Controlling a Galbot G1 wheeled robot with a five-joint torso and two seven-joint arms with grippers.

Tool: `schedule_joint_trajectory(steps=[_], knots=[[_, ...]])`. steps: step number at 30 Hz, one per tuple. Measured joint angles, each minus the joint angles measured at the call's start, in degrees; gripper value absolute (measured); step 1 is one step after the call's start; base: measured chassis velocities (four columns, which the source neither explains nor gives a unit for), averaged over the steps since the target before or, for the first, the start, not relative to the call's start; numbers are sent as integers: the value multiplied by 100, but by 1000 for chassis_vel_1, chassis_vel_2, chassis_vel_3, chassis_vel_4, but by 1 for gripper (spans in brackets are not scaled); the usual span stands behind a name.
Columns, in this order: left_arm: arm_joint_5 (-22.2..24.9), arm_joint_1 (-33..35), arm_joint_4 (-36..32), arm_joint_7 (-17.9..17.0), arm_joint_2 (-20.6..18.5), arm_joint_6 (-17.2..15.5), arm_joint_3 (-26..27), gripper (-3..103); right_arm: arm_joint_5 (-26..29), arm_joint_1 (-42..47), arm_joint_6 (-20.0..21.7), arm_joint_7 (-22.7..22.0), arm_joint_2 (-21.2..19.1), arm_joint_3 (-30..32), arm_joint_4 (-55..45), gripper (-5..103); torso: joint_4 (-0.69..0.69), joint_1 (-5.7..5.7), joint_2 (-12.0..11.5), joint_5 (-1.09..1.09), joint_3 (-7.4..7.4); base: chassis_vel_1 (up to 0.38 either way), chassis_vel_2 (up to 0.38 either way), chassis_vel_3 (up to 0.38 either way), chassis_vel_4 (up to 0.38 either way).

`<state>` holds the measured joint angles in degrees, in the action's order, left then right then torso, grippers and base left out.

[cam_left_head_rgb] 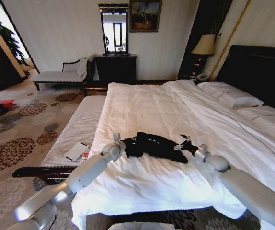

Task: Fold the clothes on the bed.

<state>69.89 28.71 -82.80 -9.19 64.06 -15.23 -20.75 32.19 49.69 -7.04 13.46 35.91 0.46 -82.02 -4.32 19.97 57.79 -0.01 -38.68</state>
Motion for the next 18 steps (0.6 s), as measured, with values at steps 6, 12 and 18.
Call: schedule_joint_trajectory(steps=[6, 12, 18], knots=[[1, 9, -24, 5, 16, -1, 0, 1, -155, -531, -58, 49, 130, -493, 254, 100, 0, 0, -1, 0, 0, 0, 0, 0, 0], [23, 37, -92, -6, 3, -5, -8, 1, -325, -1017, -173, 162, 281, -933, 653, 100, 2, 0, 0, 1, 0, 0, 0, 0, 0], [95, 16, -204, -53, -22, -17, -36, 1, -444, -1121, -234, 264, 324, -1083, 851, 100, 0, 0, 0, 1, 0, 0, 0, 0, 0]])
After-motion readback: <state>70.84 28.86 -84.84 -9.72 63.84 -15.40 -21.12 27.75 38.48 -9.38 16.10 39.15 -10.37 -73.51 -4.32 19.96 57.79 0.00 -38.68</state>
